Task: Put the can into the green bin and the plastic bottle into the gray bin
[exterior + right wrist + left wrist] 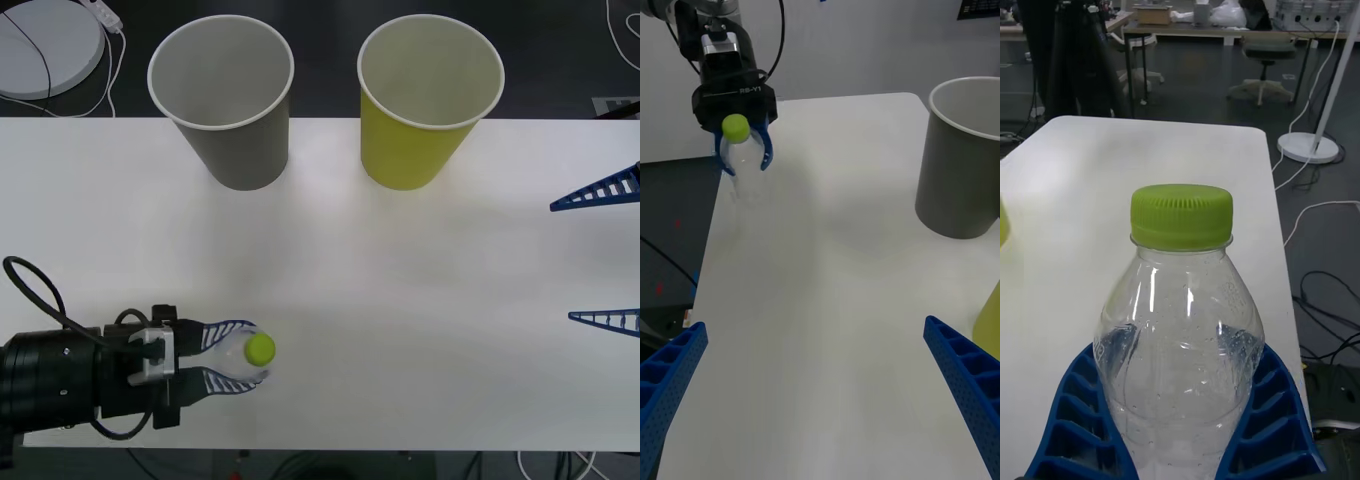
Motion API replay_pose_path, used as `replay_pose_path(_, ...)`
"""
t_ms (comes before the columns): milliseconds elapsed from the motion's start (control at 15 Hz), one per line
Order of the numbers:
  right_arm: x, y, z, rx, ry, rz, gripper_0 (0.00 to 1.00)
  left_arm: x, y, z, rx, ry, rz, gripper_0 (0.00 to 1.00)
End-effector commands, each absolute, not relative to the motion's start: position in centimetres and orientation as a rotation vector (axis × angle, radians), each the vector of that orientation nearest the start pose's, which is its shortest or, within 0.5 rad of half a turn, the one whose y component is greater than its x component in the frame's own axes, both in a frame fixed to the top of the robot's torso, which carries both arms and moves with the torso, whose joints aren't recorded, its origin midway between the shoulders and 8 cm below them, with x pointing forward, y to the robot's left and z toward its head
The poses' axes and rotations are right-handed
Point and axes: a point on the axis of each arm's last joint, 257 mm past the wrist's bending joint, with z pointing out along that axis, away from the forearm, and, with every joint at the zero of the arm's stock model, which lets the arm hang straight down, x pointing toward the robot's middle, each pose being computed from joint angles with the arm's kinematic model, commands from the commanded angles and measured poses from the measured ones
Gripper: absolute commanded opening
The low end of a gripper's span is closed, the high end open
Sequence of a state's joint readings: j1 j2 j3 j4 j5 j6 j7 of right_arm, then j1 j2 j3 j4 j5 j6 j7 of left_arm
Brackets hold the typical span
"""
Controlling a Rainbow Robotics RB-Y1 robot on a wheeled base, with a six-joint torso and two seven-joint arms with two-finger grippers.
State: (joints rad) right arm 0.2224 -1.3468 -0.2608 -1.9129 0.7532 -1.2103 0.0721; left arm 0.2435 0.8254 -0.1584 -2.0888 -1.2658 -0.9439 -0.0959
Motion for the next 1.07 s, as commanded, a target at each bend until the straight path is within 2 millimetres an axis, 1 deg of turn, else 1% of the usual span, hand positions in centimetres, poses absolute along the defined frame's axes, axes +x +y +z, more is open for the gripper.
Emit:
replay_pose_path(67, 31.5, -25.0, -7.1, -1.580, 1.376, 0.546, 1.00, 29.7, 12.9, -20.4, 1.410, 1.352, -0.552, 0.00)
replay_pose_path(133, 31.5, -25.0, -7.1, -1.580, 1.376, 0.546, 1.00, 30.4, 13.9, -20.1, 1.400, 1.365, -0.519, 0.00)
replay_pose_path(333, 31.5, -25.0, -7.1, -1.580, 1.376, 0.546, 1.00, 31.4, 16.1, -19.0, 1.352, 1.401, -0.481, 0.00)
replay_pose_path(467, 31.5, -25.0, -7.1, -1.580, 1.376, 0.546, 1.00, 32.3, 17.3, -18.4, 1.296, 1.422, -0.448, 0.00)
replay_pose_path(600, 31.5, -25.0, -7.1, -1.580, 1.376, 0.546, 1.00, 33.2, 17.8, -17.9, 1.244, 1.432, -0.416, 0.00)
replay_pose_path(733, 31.5, -25.0, -7.1, -1.580, 1.376, 0.546, 1.00, 34.4, 18.8, -17.3, 1.181, 1.448, -0.369, 0.00)
replay_pose_path(867, 31.5, -25.0, -7.1, -1.580, 1.376, 0.546, 1.00, 35.2, 19.9, -16.8, 1.137, 1.462, -0.338, 0.00)
replay_pose_path(933, 31.5, -25.0, -7.1, -1.580, 1.376, 0.546, 1.00, 35.7, 20.8, -16.3, 1.113, 1.471, -0.317, 0.00)
replay_pose_path(1067, 31.5, -25.0, -7.1, -1.580, 1.376, 0.546, 1.00, 36.1, 21.8, -15.7, 1.074, 1.485, -0.303, 0.00)
